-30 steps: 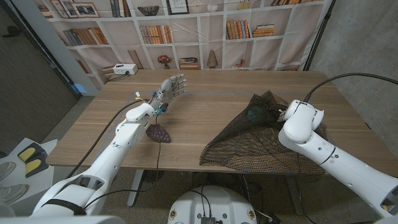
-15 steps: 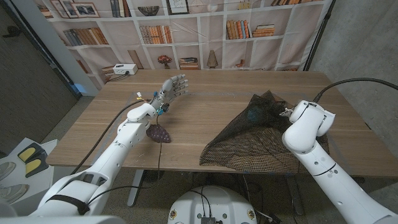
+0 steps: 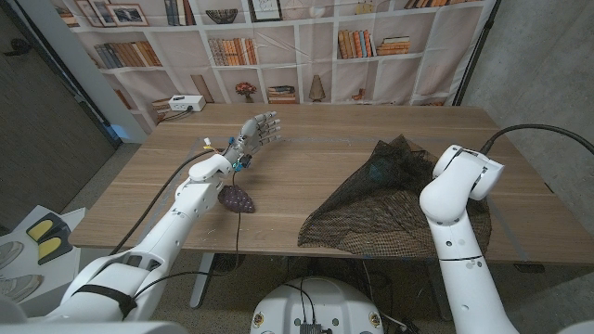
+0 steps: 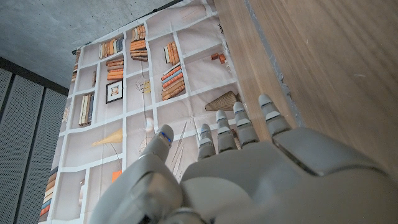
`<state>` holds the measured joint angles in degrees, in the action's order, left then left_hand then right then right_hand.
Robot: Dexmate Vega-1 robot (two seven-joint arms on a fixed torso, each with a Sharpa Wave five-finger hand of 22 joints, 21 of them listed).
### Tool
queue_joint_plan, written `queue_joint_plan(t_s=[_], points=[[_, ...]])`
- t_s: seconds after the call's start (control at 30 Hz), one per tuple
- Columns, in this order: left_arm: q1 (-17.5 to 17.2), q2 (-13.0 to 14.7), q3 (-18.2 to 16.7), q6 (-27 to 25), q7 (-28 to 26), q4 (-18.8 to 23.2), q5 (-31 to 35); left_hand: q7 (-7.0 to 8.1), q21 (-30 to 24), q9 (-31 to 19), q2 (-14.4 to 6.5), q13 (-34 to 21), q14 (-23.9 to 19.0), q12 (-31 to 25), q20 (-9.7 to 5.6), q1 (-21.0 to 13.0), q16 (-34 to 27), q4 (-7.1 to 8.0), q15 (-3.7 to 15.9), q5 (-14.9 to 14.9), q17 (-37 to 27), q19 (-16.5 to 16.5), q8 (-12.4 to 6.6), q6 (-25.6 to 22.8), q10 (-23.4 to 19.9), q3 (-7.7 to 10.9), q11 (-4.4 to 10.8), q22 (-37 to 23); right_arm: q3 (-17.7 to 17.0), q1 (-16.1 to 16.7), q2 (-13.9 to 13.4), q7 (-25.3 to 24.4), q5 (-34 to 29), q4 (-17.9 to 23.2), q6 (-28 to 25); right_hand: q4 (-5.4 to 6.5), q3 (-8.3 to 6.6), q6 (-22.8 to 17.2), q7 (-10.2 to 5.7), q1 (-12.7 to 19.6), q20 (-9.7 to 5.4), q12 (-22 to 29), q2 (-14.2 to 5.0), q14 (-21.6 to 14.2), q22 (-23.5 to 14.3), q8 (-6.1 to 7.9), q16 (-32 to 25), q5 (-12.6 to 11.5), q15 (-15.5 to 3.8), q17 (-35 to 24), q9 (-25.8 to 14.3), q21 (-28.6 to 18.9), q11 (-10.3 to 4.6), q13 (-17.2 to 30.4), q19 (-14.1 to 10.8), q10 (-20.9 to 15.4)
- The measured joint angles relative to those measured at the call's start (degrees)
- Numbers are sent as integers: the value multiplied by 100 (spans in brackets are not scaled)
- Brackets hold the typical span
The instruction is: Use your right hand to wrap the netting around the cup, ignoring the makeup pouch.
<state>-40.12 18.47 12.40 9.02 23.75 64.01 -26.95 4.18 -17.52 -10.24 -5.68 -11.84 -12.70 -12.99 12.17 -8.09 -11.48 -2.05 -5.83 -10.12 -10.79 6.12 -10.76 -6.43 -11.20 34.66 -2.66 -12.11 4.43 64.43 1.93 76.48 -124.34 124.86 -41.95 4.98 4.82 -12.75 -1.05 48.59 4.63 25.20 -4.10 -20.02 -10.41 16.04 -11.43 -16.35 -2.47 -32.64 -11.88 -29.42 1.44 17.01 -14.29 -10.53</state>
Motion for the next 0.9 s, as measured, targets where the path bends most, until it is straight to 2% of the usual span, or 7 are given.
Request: queue_joint_plan(t_s=[0.07, 0.17, 0.2, 0.4, 0.43, 0.6, 0.9], points=[[20, 0, -8, 4, 13, -38, -1, 0, 0, 0, 0, 0, 0, 0, 0, 0, 0, 0, 0, 0, 0, 0, 0, 0, 0, 0, 0, 0, -56, -9, 125, 46, -247, -11, 205, 0, 0, 19, -16, -21, -2, 0, 22, 13, 0, -7, 0, 0, 13, 0, -11, 26, 0, 0, 2, 0], [48, -1, -15, 28, 65, -92, -6, 0, 0, 0, 0, 0, 0, 0, 0, 0, 0, 0, 0, 0, 0, 0, 0, 0, 0, 0, 0, 0, -279, -66, 633, 96, -575, -56, 483, 0, 35, 142, 25, -47, -41, -71, 31, 146, 0, -92, 1, 0, 5, 0, -26, 48, 11, 0, 41, 158], [58, -1, -19, 46, 102, -114, -9, 0, 0, 0, 0, 0, 0, 0, 0, 0, 0, 0, 0, 0, 0, 0, 0, 0, 0, 0, 0, 0, -437, -119, 965, 111, -696, -93, 581, 14, 48, 230, 32, -68, -58, -106, 36, 232, 0, -132, 21, 0, 7, 0, -27, 85, 8, 0, 58, 238], [114, -2, -33, 46, 102, -227, -9, 0, 0, 0, 0, 0, 0, 0, 0, 0, 0, 0, 0, 0, 0, 0, 0, 0, 0, 0, 0, 0, -437, -119, 965, 176, -1335, -93, 960, 16, 175, 975, 115, -173, -73, -385, 6, 915, -8, -471, 86, -80, 112, 26, -53, 324, 44, 13, 428, 930], [124, -2, -37, 98, 209, -246, -12, 0, 0, 0, 0, 0, 0, 0, 0, 0, 0, 0, 0, 0, 0, 0, 0, 0, 0, 0, 0, 0, -863, -312, 1788, 184, -1441, -325, 990, 13, 192, 1092, 132, -173, -97, -424, 6, 1011, -13, -509, 86, -90, 147, 46, -56, 359, 49, 17, 482, 1040], [159, -2, -50, 120, 268, -320, -15, 0, 0, 0, 0, 0, 0, 0, 0, 0, 0, 0, 0, 0, 0, 0, 0, 0, 0, 0, 0, 0, -1047, -410, 2050, 210, -1816, -512, 1033, 6, 199, 1409, 207, -173, -163, -509, 6, 1289, -14, -568, 86, -132, 205, 53, -80, 443, 82, 44, 615, 1310], [189, 1, -77, 159, 349, -396, -17, 0, 0, 0, 0, 0, 0, 0, 0, 0, 0, -25, 0, 0, 0, 0, 0, 0, 0, 25, 0, 0, -1313, -571, 2288, 233, -2121, -851, 1031, 46, 239, 1472, 208, -202, -193, -530, -24, 1351, -14, -567, 86, -133, 204, 53, -80, 466, 73, 44, 645, 1363]])
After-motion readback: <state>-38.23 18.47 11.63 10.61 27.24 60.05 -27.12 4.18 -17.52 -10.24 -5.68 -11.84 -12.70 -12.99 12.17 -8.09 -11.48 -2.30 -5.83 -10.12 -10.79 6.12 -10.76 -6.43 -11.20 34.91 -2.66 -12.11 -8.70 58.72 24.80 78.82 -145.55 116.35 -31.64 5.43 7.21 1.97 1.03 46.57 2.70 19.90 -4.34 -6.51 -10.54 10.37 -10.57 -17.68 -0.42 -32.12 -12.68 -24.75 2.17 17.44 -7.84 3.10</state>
